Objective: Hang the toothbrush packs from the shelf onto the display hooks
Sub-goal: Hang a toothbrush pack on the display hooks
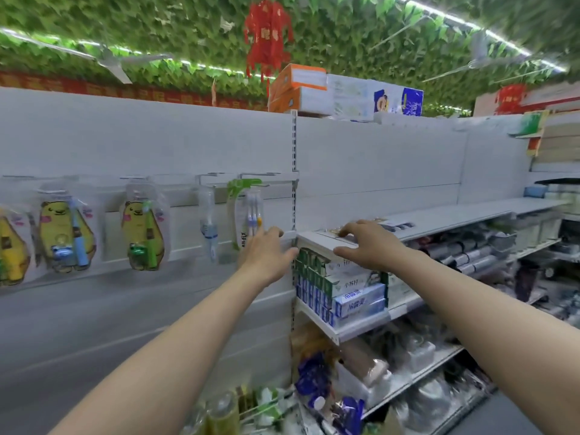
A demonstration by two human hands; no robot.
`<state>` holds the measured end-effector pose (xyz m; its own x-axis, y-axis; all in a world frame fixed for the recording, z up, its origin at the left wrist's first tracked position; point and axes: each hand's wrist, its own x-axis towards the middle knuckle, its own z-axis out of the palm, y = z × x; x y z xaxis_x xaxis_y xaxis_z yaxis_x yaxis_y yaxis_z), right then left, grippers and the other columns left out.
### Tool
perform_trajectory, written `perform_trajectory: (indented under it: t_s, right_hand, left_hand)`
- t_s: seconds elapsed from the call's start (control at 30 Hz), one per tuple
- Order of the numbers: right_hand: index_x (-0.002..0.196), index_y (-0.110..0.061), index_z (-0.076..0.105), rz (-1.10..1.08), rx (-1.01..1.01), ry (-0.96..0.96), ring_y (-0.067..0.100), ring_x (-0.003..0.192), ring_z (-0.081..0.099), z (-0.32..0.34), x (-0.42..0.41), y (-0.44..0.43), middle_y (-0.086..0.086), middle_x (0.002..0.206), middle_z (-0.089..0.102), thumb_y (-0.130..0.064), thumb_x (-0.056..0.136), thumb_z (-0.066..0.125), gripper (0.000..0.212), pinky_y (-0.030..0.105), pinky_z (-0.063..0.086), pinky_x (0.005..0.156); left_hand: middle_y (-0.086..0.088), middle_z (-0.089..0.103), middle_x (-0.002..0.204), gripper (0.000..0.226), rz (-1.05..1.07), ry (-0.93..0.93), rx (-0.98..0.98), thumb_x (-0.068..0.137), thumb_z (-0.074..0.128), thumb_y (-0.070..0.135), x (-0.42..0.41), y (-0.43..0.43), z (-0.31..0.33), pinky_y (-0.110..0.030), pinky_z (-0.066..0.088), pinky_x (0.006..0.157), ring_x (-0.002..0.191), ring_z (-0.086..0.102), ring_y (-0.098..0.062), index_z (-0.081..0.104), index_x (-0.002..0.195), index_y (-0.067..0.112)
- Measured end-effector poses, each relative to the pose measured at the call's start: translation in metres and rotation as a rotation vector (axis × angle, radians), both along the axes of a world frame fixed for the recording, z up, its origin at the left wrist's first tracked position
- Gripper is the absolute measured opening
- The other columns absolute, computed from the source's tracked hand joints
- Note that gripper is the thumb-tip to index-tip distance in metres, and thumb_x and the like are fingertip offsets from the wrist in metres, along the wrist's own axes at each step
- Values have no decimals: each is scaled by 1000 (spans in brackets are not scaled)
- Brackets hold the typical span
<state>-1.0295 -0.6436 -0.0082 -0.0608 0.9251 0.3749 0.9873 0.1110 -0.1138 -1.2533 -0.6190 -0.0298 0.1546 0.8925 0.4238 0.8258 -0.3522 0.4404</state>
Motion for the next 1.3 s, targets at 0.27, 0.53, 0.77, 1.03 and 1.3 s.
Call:
perform_trajectory:
  t_s: [0.27, 0.53, 0.77, 1.03, 1.3]
  right_hand:
    - [131, -20, 59, -56, -10, 69, 23, 121, 55, -9, 101, 61, 4, 137, 57, -55, 90, 60, 53, 40, 48, 98]
    - [130, -19, 60, -102, -36, 118, 22, 122, 54, -21, 180, 154, 3, 138, 56, -56, 91, 58, 54, 37, 45, 97]
    - [132, -17, 59, -120, -63, 158, 22, 122, 54, -18, 230, 256, 3, 136, 57, -49, 95, 58, 49, 26, 34, 81]
    - [125, -17, 62, -149, -93, 246, 23, 124, 53, -36, 290, 339, 2, 135, 60, -56, 92, 57, 51, 36, 44, 99]
    - [135, -17, 57, -180, -98, 371, 24, 126, 52, -61, 348, 392, 5, 139, 58, -54, 93, 56, 56, 35, 44, 95]
  left_hand:
    - [-6, 54, 135, 57, -28, 53, -26, 92, 58, 52, 92, 78, -14, -43, 45, 100, 125, 48, -27, 50, 137, 17]
    - [-5, 55, 134, 59, -41, 67, -71, 91, 54, 57, 167, 184, -32, -43, 48, 97, 122, 51, -27, 51, 135, 18]
    - [-10, 57, 132, 67, 10, 135, -128, 91, 44, 68, 228, 283, -32, -40, 45, 91, 126, 45, -32, 55, 132, 16]
    - [-11, 51, 137, 85, 90, 144, -279, 82, 40, 81, 269, 339, -41, -44, 43, 99, 130, 38, -33, 49, 134, 15]
    - [-11, 40, 151, 95, 217, 153, -343, 76, 40, 88, 282, 350, -59, -43, 37, 104, 136, 36, -34, 45, 141, 19]
